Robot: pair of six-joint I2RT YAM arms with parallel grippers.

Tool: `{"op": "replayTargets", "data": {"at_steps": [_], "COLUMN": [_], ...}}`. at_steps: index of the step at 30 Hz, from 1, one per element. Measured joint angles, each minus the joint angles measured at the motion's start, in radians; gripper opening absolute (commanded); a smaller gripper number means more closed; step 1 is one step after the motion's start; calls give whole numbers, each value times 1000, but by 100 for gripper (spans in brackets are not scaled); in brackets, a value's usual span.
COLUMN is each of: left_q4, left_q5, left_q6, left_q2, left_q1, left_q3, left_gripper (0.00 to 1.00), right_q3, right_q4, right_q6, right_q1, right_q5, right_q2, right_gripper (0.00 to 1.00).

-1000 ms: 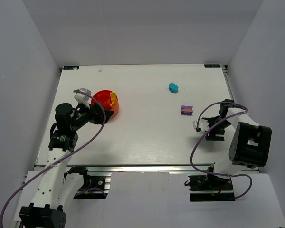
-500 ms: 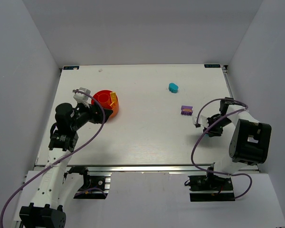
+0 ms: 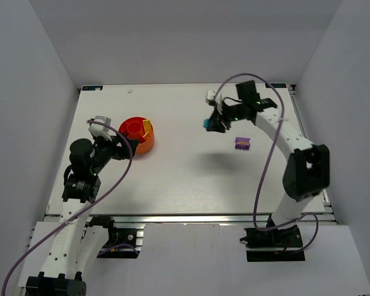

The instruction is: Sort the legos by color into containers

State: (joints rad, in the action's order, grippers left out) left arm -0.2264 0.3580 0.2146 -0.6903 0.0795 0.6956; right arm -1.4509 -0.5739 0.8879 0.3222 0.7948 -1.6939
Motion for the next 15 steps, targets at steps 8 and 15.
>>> {"op": "replayTargets", "data": {"at_steps": [8,15], "left_q4": [18,22], "left_q5": [-165,-249], "left_q6": [-9,-9], "left_q2": [120,124], "left_q1": [0,0], "left_q3": [-47,-51], "left_gripper": [85,86], "right_q3": [-523,-676], "right_q4": [285,512], "right_q6": [-573,-844], "right_q1": [180,278], "right_q5": [-45,-154], "right_q2": [-444,-602], "right_gripper": [2,2]}}
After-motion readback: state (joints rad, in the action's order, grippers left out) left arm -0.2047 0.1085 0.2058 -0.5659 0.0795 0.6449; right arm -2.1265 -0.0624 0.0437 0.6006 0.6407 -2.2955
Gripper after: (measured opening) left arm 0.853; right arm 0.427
